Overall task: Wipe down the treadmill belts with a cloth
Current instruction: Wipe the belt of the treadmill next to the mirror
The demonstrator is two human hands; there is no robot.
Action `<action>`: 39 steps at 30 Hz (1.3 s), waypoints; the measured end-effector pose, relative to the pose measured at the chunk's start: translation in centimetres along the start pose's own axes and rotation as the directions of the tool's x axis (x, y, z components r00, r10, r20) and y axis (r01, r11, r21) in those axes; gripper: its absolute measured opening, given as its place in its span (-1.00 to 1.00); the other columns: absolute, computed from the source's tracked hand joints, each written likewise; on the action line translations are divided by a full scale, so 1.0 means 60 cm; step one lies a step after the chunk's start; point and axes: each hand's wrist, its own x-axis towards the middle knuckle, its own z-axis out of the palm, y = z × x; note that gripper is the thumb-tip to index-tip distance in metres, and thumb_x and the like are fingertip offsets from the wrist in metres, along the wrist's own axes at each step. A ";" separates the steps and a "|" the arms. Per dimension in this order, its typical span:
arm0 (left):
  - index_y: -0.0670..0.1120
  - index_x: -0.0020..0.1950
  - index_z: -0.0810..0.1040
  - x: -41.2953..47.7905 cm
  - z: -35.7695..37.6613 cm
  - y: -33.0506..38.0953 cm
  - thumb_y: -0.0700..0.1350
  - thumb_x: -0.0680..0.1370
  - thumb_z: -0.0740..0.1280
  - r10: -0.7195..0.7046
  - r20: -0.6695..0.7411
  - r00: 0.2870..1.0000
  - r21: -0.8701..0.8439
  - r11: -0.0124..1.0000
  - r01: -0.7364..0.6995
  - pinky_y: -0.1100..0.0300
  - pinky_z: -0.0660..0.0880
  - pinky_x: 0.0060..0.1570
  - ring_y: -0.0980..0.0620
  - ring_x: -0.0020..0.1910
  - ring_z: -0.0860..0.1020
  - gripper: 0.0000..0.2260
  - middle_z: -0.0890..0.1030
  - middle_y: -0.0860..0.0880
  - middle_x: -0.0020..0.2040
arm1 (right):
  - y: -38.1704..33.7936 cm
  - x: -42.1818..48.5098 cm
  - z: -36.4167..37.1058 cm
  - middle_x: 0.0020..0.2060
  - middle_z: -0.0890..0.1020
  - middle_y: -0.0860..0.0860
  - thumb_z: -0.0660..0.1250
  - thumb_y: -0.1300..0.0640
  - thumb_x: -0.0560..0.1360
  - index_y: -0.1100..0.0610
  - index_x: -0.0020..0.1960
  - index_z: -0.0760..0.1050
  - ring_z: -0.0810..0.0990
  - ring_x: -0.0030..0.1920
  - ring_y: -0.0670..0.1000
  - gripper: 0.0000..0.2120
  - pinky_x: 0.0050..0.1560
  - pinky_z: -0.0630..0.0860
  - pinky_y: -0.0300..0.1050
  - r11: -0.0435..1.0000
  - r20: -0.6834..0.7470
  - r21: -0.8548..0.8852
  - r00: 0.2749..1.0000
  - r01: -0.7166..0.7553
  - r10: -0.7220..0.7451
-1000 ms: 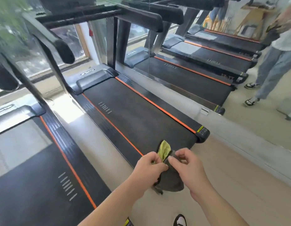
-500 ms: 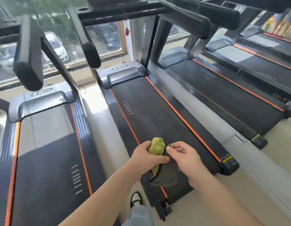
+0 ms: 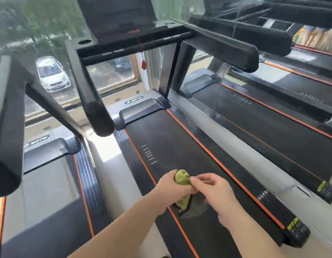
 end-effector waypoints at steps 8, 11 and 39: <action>0.06 0.01 0.67 0.134 -0.035 0.052 0.01 0.45 0.44 -0.081 0.004 0.997 -0.030 0.996 0.081 0.11 0.66 0.03 0.06 -0.04 0.69 -0.84 0.72 0.04 -0.05 | -0.034 0.126 0.007 -0.08 0.70 0.06 0.49 0.07 0.53 0.11 -0.01 0.61 0.67 -0.01 0.09 -0.87 -0.03 0.70 0.19 0.997 -0.084 0.029 0.993 -0.078 0.080; 0.06 0.02 0.69 0.183 -0.021 0.068 0.03 0.51 0.46 -0.082 -0.022 0.996 -0.072 0.994 0.080 0.20 0.62 -0.04 0.10 -0.03 0.68 -0.86 0.73 0.07 -0.04 | -0.019 0.163 -0.003 -0.05 0.69 0.09 0.45 0.07 0.56 0.15 0.00 0.59 0.68 0.00 0.09 -0.85 -0.09 0.72 0.13 0.991 -0.116 0.098 0.988 -0.091 0.102; 0.17 0.07 0.64 0.672 0.173 -0.221 0.04 0.30 0.69 -0.230 0.598 0.768 0.474 0.874 -0.107 0.14 0.64 0.05 0.15 0.02 0.69 -0.59 0.72 0.14 0.00 | 0.404 0.544 0.044 -0.08 0.76 0.02 0.11 -0.16 0.72 0.05 0.02 0.73 0.74 0.02 0.07 -0.53 0.22 0.62 0.14 0.641 -0.073 0.706 0.869 -0.302 0.490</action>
